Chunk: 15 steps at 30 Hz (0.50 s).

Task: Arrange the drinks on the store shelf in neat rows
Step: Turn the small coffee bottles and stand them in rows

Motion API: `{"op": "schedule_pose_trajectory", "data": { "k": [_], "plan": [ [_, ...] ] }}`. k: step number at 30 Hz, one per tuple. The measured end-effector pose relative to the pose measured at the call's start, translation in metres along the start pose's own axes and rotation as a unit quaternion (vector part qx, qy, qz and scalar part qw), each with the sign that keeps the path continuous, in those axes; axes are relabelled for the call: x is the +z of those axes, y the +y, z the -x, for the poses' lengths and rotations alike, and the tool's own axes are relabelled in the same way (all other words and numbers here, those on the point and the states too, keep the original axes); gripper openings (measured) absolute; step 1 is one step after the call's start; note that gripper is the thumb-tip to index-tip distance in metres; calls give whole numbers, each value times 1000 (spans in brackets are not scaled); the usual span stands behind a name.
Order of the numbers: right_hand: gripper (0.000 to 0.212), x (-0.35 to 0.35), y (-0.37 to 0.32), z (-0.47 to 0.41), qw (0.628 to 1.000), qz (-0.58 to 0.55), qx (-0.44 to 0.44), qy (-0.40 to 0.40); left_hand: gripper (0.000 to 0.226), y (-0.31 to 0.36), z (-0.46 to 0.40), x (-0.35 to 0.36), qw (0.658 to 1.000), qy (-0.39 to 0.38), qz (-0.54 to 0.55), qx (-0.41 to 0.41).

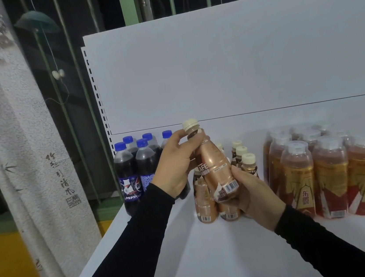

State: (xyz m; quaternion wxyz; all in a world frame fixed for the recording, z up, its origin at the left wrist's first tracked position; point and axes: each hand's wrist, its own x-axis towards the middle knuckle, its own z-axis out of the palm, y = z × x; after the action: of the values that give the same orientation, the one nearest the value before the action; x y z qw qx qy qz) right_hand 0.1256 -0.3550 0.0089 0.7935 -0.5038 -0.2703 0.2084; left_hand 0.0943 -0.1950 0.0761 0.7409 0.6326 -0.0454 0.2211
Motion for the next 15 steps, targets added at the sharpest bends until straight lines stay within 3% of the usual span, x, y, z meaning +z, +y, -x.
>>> {"op": "schedule_pose_trajectory", "data": {
  "k": [2,7,10,15],
  "plan": [
    [31,0,0,0,1000,13,2,-2,28,-1,0,0,1000,14,3,9],
    [26,5,-2,4,983,174,-66,9,35,-2,0,3,998,62,-1,29],
    [30,6,-1,6,987,136,-82,10,36,-1,1,4,997,64,-9,33],
    [23,6,3,3,998,57,-39,12,34,1,1,1,1000,31,-3,4]
  ]
}}
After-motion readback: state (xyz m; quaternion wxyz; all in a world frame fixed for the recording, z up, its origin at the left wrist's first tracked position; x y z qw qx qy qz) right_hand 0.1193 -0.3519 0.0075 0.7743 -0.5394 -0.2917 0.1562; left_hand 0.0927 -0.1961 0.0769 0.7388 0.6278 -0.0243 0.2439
